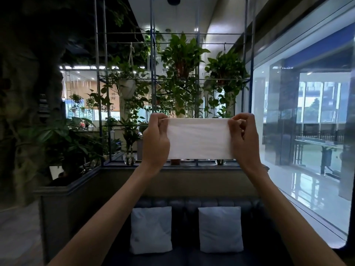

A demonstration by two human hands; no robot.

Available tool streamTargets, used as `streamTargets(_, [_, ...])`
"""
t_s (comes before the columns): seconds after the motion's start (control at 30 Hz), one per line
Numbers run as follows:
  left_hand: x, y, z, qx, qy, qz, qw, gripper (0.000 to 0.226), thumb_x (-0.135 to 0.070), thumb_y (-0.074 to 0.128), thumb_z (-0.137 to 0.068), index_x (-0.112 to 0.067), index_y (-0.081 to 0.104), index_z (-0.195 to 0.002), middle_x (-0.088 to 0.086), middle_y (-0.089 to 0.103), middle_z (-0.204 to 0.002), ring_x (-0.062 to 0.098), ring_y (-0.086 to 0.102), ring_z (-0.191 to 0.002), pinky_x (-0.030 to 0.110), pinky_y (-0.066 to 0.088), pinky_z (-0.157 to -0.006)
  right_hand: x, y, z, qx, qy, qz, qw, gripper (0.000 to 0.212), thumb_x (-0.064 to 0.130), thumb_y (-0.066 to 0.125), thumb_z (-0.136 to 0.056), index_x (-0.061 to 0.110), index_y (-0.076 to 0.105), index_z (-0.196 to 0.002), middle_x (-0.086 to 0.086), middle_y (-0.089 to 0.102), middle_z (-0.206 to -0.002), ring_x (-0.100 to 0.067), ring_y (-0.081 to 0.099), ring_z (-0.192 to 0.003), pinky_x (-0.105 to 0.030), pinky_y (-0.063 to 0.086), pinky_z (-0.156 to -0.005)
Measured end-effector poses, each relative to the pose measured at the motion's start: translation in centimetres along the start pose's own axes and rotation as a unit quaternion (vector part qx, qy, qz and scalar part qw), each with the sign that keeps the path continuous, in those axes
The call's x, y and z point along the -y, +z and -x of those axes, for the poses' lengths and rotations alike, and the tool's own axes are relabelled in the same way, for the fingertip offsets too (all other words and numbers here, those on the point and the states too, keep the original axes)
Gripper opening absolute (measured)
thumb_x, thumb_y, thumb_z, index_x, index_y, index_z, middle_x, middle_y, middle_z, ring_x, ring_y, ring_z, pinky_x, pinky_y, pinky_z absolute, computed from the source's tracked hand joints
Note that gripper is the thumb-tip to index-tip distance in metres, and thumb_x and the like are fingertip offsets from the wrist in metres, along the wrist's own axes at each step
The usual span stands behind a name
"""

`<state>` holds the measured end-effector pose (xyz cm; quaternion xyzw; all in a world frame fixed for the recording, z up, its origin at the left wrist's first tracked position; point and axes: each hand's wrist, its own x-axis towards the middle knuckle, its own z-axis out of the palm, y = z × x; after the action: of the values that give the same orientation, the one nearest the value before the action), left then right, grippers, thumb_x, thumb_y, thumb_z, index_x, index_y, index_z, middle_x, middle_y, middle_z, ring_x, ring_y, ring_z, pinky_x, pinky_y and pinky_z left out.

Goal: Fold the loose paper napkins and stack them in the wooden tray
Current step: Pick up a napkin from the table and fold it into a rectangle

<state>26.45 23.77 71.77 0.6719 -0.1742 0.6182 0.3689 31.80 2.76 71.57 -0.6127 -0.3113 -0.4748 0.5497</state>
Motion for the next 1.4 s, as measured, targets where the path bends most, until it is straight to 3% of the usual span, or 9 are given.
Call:
streamTargets(0.2, [1.6,-0.4,0.2,0.015,-0.083,-0.038,0.996,0.007,-0.015,0.053,-0.1,-0.008,0.052,-0.101,-0.01,0.053,-0.075,0.001,0.051,-0.062,0.025,0.044,-0.057,-0.2,0.7,0.1,0.026,0.0,0.035,0.999,0.009,0.02,0.054,-0.1,0.012,0.051,-0.103,-0.009,0.06,-0.076,-0.018,0.053,-0.061,-0.032,0.041,-0.052])
streamTargets(0.27, [1.5,-0.8,-0.4,0.024,-0.08,-0.056,0.995,0.023,-0.027,0.061,-0.095,-0.011,0.051,-0.109,-0.006,0.058,-0.091,0.012,0.06,-0.08,0.032,0.053,-0.069,0.4,0.6,-1.3,0.089,-0.001,0.056,0.994,0.011,0.02,0.055,-0.099,0.01,0.055,-0.105,-0.011,0.064,-0.085,-0.022,0.059,-0.068,-0.025,0.044,-0.053])
streamTargets(0.4, [-1.3,-1.3,-1.7,0.277,-0.097,0.026,0.956,0.059,-0.049,0.065,-0.082,-0.011,0.054,-0.127,0.0,0.062,-0.121,0.014,0.061,-0.106,0.013,0.05,-0.077,3.3,-0.1,-4.2,0.29,-0.074,0.125,0.946,0.006,0.021,0.058,-0.096,0.022,0.062,-0.1,0.004,0.066,-0.09,-0.01,0.065,-0.076,-0.013,0.053,-0.058])
streamTargets(0.53, [-3.1,-0.7,-1.3,0.386,-0.194,0.18,0.884,0.029,-0.026,0.065,-0.092,-0.007,0.066,-0.114,0.002,0.072,-0.104,0.014,0.072,-0.092,0.025,0.059,-0.074,5.8,-0.2,-5.5,0.389,-0.085,0.14,0.907,0.008,0.028,0.057,-0.096,0.036,0.059,-0.096,0.012,0.065,-0.087,-0.004,0.065,-0.077,-0.012,0.049,-0.057])
streamTargets(0.73, [-3.9,1.3,-0.6,0.197,-0.204,0.229,0.931,0.022,-0.02,0.064,-0.094,0.0,0.067,-0.102,0.018,0.07,-0.099,0.018,0.072,-0.078,0.033,0.062,-0.068,4.3,-2.7,-2.2,0.157,-0.036,0.044,0.986,0.04,0.044,0.055,-0.096,0.038,0.043,-0.133,0.0,0.067,-0.113,0.0,0.066,-0.087,-0.014,0.052,-0.068])
streamTargets(0.87, [-4.1,1.9,-0.2,0.145,-0.211,0.232,0.938,0.024,-0.022,0.063,-0.094,-0.001,0.068,-0.105,0.018,0.072,-0.103,0.029,0.073,-0.091,0.042,0.062,-0.075,3.1,-2.3,1.9,0.156,0.072,-0.097,0.98,0.067,0.035,0.064,-0.09,0.036,0.027,-0.146,-0.008,0.071,-0.102,-0.022,0.072,-0.084,-0.037,0.062,-0.07])
streamTargets(0.97, [-3.9,1.8,0.0,0.143,-0.229,0.23,0.935,0.025,-0.023,0.062,-0.095,-0.003,0.067,-0.108,0.018,0.072,-0.105,0.025,0.073,-0.09,0.036,0.062,-0.069,2.7,-1.5,2.3,0.13,0.081,-0.137,0.979,0.055,0.017,0.066,-0.092,0.03,0.04,-0.139,0.002,0.07,-0.096,-0.014,0.072,-0.085,-0.029,0.061,-0.066])
streamTargets(1.23, [-2.1,0.1,2.0,0.225,-0.246,0.224,0.916,0.065,-0.025,0.061,-0.095,-0.034,0.024,-0.147,0.013,0.07,-0.105,0.013,0.072,-0.088,0.023,0.06,-0.07,1.0,-0.2,3.1,0.118,0.116,-0.09,0.982,0.026,0.021,0.069,-0.09,0.014,0.067,-0.114,0.008,0.072,-0.089,0.001,0.07,-0.081,-0.018,0.054,-0.062])
streamTargets(1.4, [-0.9,0.0,2.1,0.257,-0.194,0.096,0.942,0.029,-0.013,0.069,-0.09,-0.013,0.062,-0.118,0.008,0.069,-0.104,0.024,0.07,-0.097,0.032,0.062,-0.077,0.3,-0.2,3.1,0.112,0.141,-0.055,0.982,0.019,0.026,0.074,-0.086,0.019,0.07,-0.103,0.005,0.074,-0.094,-0.004,0.071,-0.086,-0.018,0.056,-0.067])
